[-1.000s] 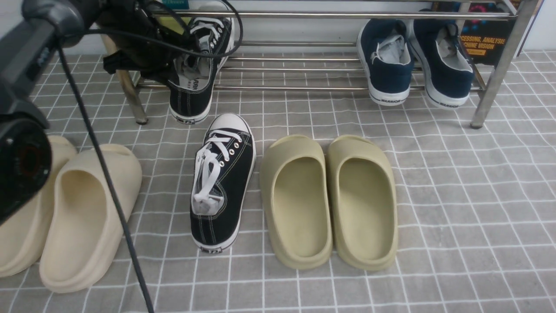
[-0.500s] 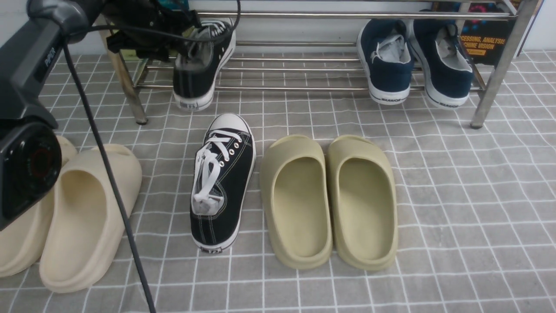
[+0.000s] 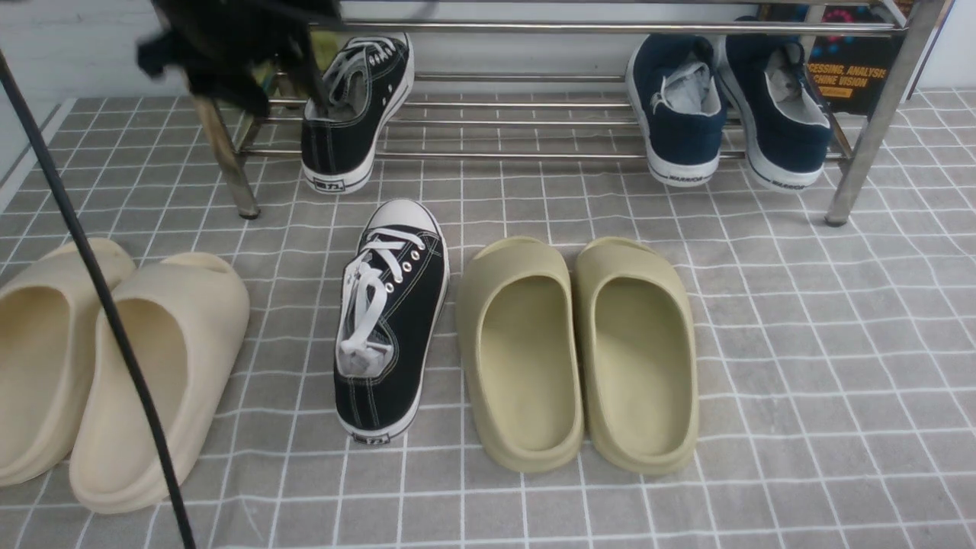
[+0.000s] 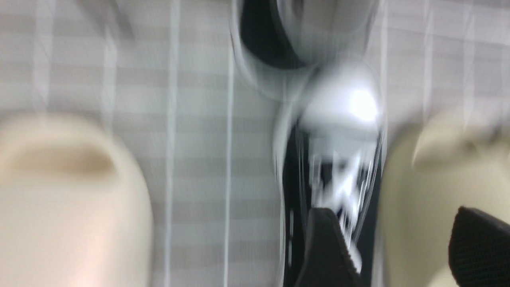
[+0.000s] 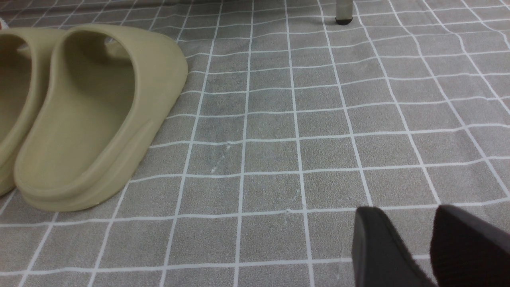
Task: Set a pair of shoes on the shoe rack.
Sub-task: Use the left arm to grab the shoe closest to it
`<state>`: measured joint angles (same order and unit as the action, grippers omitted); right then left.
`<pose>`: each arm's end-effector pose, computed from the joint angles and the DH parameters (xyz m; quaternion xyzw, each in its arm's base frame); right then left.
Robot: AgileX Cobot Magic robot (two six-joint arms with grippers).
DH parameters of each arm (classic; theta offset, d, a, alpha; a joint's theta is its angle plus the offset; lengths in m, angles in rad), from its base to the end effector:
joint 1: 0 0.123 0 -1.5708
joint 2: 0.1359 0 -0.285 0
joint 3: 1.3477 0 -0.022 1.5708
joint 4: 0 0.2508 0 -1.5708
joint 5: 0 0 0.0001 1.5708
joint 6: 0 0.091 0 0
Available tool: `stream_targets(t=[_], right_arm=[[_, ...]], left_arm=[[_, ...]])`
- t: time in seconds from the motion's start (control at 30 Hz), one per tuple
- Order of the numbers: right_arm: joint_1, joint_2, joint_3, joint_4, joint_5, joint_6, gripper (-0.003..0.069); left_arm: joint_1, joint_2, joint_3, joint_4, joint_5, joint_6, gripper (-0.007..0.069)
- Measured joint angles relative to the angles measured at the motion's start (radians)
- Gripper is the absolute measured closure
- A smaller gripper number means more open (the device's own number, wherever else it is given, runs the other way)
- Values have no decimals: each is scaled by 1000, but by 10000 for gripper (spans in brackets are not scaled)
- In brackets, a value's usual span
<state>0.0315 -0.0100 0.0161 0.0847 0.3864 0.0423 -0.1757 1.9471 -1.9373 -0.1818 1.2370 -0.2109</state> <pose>0.0521 0.0046 0.1737 0.0265 0.8056 0.0578 0.5891 0.4149 -0.0895 0.3307 -0.0288 0.9745 -0.1274 0.1822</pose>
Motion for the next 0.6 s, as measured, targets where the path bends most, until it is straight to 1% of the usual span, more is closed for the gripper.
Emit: stream_targets(t=[0.03,0.07,0.1,0.13,0.2,0.33,0.4,0.47,0.5,0.6], right_arm=[[0,0,0,0,0,0,419],[0,0,0,0,0,0,419],[0,0,0,0,0,0,419],[0,0,0,0,0,0,419],[0,0,0,0,0,0,419],[0,0,0,0,0,0,419],[0,0,0,0,0,0,419],[0,0,0,0,0,0,419],[0,0,0,0,0,0,419],[0,0,0,0,0,0,419]], left_arm=[[-20,-13,82,3,-5,2,207],[-30,-17,98,4,-7,2,207],[-56,-26,174,13,-34,1,207],[-72,-28,228,26,-67,-9,207],[-137,-25,367,114,-193,-82,207],[-180,0,433,257,-270,-187,221],[-185,10,438,276,-281,-203,235],[-193,34,442,283,-314,-216,309],[-195,41,443,281,-324,-217,359],[-195,41,442,281,-332,-228,554]])
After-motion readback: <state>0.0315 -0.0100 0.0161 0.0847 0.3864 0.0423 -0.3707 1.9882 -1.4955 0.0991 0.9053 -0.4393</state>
